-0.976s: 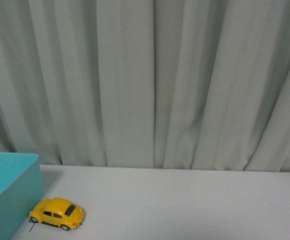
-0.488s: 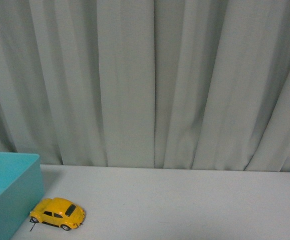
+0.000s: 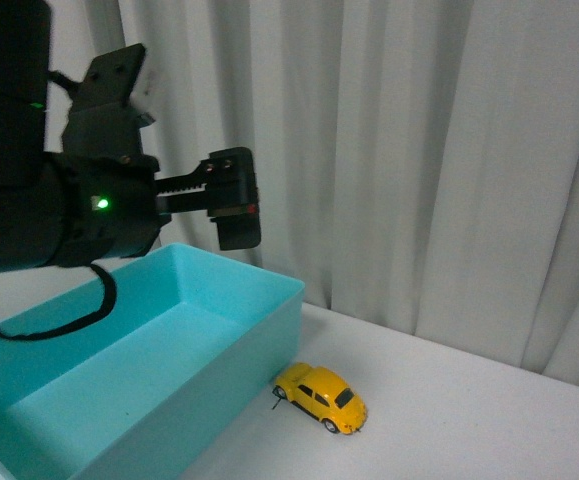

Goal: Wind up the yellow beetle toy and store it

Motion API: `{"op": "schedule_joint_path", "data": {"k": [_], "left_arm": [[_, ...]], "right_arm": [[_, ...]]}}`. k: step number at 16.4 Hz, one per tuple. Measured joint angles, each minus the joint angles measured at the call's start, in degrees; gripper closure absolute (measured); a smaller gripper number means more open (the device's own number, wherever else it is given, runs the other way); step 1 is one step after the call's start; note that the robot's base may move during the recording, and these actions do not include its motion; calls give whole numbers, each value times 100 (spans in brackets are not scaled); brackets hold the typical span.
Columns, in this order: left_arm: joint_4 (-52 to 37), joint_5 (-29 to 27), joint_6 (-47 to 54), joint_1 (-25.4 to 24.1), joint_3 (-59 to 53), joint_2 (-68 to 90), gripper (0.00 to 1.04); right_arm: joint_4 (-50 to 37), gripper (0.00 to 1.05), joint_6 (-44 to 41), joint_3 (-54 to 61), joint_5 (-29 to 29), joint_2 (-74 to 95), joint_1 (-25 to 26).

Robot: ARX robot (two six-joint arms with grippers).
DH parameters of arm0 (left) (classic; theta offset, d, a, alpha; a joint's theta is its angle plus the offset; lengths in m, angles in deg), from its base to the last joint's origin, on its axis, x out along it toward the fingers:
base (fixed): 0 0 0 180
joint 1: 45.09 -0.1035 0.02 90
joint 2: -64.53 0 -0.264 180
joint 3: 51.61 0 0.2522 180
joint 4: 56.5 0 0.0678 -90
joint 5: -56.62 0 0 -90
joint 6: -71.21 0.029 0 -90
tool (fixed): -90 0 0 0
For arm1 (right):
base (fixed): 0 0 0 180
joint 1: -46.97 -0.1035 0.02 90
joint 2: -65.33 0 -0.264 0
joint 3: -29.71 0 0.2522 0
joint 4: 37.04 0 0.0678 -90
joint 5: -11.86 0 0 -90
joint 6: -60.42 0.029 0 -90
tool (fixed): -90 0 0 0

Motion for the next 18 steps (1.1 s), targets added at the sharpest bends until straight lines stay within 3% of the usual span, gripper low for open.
{"op": "schedule_joint_path", "data": {"k": [6, 13, 18], "left_arm": [[341, 691, 1375, 280, 1661, 1969, 7], [2914, 1794, 5213, 575, 3362, 3010, 7], [4586, 1545, 7740, 592, 4391, 3928, 7]], "right_arm": [[0, 7, 0, 0, 0, 0, 0], [0, 7, 0, 0, 2, 0, 0], [0, 7, 0, 0, 2, 0, 0]]}}
